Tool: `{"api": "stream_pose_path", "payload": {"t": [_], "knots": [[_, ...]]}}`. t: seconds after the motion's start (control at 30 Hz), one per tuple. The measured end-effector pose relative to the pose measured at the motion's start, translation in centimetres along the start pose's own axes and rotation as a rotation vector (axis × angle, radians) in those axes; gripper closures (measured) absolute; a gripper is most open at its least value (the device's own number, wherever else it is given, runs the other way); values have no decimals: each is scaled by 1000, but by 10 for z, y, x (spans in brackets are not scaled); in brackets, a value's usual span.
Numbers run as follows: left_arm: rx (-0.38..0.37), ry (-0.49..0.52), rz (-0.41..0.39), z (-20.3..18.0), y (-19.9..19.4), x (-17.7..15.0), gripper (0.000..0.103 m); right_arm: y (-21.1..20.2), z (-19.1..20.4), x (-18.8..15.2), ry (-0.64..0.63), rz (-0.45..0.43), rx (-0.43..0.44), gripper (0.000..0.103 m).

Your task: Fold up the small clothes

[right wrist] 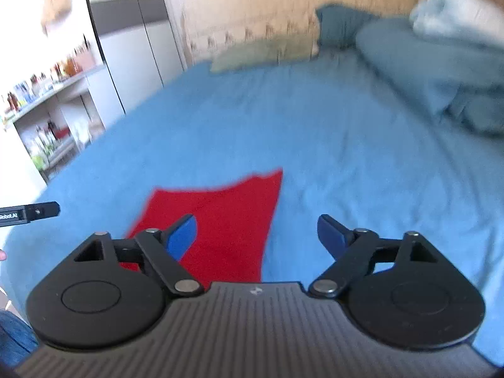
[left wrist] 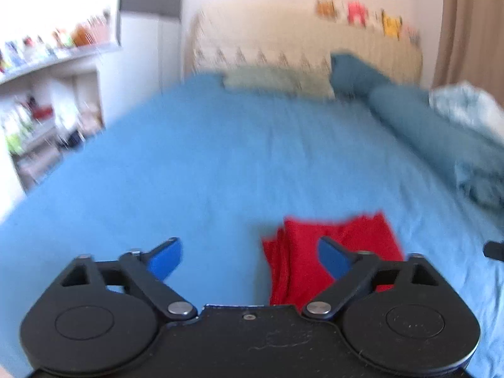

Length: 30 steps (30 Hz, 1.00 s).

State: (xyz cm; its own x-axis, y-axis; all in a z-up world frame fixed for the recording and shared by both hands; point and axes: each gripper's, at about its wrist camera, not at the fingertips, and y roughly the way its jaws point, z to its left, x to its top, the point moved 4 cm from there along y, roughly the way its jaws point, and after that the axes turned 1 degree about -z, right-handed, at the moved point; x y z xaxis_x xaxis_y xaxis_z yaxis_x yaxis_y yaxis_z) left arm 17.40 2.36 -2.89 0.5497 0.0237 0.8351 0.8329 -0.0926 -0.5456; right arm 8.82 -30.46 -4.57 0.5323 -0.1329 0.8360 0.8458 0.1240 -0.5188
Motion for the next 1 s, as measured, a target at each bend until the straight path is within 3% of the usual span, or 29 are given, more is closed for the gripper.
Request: {"api": "stream_pose_path", "payload": {"t": [0.13,0.27,0.37,0.67,1.0], "knots": [[11,-7,-75,-8,-74,20,0,-71,24,24,-32,-66,-47,0],[-3,18,-32,-17,-108,13,0,-118,44,24,-58,-48,-113,0],[-3,54,-5,-25,-121,1,0,-138,53,11,-47,16,-154,0],[12,138,66,-40,-136,-47,0,-156,58,-41,5,131,-209,0],[12,130,116,-42,-136,-71,0,-153,66,-66,-17,179,-221,0]]}}
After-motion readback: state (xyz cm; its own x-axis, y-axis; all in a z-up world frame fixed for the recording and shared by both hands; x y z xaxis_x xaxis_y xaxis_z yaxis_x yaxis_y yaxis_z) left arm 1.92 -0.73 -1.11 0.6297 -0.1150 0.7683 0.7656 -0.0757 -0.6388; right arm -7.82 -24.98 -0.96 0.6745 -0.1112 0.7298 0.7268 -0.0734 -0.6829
